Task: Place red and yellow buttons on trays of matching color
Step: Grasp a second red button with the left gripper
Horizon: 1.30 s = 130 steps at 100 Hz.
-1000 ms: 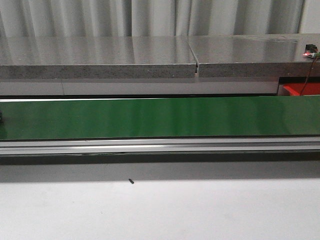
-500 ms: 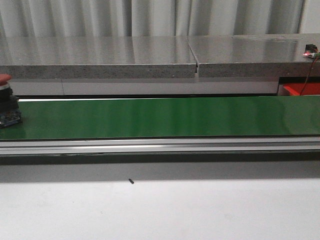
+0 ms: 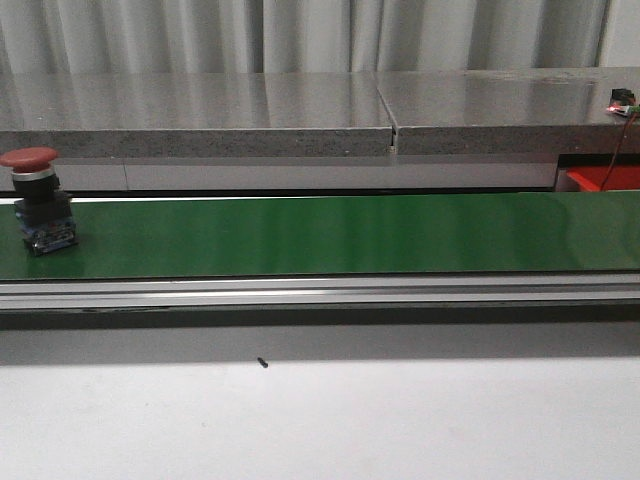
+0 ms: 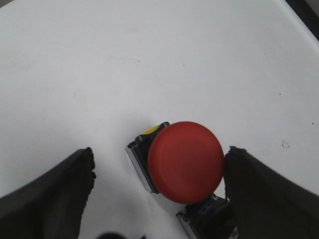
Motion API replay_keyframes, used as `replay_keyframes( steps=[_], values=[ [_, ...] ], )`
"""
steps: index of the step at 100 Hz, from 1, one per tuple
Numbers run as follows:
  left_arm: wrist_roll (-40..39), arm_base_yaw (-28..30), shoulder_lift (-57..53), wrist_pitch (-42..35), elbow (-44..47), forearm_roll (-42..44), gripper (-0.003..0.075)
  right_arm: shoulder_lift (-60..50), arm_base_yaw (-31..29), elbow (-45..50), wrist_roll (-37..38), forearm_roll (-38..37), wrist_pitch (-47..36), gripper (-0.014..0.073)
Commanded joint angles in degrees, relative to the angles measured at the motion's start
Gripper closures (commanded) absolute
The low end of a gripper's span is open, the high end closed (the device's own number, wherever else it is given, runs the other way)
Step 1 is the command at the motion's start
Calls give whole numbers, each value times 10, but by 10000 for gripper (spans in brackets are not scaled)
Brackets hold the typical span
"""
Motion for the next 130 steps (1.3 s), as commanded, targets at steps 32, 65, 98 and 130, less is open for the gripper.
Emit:
replay_keyframes(
  steps=[32,65,98,130],
  values=[
    [-4,1,-35,-24,-18,-6,555,0,1,-15,-6,7,-41,661],
    [-1,14,-147,54,9,32,555,0,1,-15,-6,7,-41,661],
    [41,-20,-307,65,119,32,555,0,1,-15,-6,7,-41,661],
    [42,-96,-334,90,155,30,555,0,1,-15,-6,7,-41,661]
  ],
)
